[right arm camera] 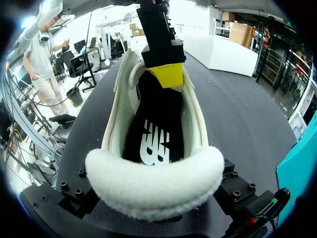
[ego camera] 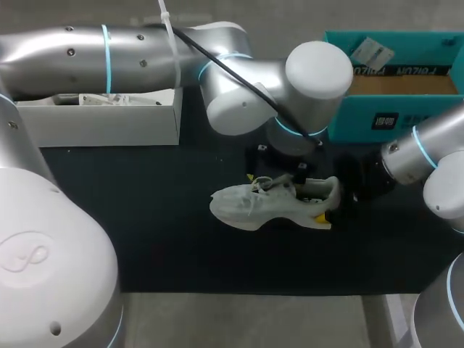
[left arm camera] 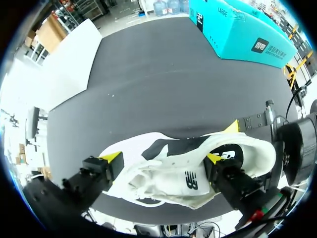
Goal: Take the shoe out of the shoebox, open the shoe tongue, remove and reinsert the insole, then place the shoe into the shoebox
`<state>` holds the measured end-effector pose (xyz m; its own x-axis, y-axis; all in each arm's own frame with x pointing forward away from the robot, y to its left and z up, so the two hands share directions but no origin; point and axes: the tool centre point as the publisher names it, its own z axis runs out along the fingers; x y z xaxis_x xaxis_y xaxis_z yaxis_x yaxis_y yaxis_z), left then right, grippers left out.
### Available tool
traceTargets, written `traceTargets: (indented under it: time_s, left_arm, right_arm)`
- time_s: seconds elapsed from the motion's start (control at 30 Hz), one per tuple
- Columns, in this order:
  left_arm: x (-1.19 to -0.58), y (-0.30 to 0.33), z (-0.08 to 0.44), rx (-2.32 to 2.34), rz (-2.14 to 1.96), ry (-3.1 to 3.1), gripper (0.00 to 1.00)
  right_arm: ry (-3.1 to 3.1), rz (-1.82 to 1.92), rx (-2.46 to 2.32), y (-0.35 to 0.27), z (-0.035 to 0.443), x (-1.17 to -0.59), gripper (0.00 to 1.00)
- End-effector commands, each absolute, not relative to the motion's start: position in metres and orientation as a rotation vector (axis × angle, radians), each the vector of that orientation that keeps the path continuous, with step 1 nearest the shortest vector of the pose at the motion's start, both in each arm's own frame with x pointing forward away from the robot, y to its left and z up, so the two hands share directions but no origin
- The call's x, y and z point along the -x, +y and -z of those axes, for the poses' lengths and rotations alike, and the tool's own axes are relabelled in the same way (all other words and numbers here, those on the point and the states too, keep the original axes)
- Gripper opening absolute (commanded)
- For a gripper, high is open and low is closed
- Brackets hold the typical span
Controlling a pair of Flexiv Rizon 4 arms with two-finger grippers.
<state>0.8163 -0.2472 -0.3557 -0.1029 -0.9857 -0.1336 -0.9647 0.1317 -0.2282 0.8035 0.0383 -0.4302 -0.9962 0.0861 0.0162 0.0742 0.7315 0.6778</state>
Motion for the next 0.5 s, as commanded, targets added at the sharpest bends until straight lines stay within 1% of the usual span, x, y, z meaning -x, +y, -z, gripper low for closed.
traceTargets:
  time_s: [0.03,0.1,0.13,0.17,0.2,0.27,0.3,0.33,0.37,0.4,0.43,0.5]
  left_arm:
    - [-0.813,-0.241,0.347,1.954,0.12,2.136,1.0]
    - [-0.812,-0.24,0.345,1.984,0.101,2.121,1.0]
    - [-0.811,-0.24,0.345,1.995,0.093,2.105,0.89]
    - [-0.81,-0.241,0.344,2.003,0.085,2.099,0.7]
    - [-0.808,-0.241,0.344,2.014,0.072,2.087,0.6]
    - [-0.806,-0.242,0.343,2.043,0.07,2.067,0.46]
    - [-0.805,-0.243,0.342,2.056,0.059,2.049,0.31]
    - [-0.804,-0.243,0.342,2.07,0.056,2.039,0.21]
    - [-0.802,-0.244,0.342,2.083,0.052,2.033,0.13]
    - [-0.801,-0.245,0.343,2.091,0.042,2.023,0.09]
    - [-0.8,-0.246,0.343,2.105,0.035,2.012,0.0]
    - [-0.798,-0.247,0.343,2.136,0.028,1.998,0.0]
  right_arm:
    - [2.909,-1.131,-0.137,0.041,0.434,-0.805,0.0]
    - [2.909,-1.131,-0.137,0.041,0.434,-0.805,0.0]
    - [2.909,-1.131,-0.137,0.041,0.434,-0.805,0.0]
    - [2.909,-1.131,-0.137,0.041,0.434,-0.805,0.0]
    - [2.909,-1.131,-0.137,0.041,0.434,-0.805,0.0]
    - [2.909,-1.131,-0.137,0.041,0.434,-0.805,0.0]
    - [2.909,-1.131,-0.137,0.041,0.434,-0.805,0.0]
    - [2.909,-1.131,-0.137,0.041,0.434,-0.805,0.0]
    - [2.909,-1.131,-0.137,0.041,0.434,-0.805,0.0]
    - [2.909,-1.131,-0.137,0.041,0.434,-0.805,0.0]
    - [2.909,-1.131,-0.137,0.041,0.434,-0.805,0.0]
    - [2.909,-1.131,-0.137,0.041,0.434,-0.805,0.0]
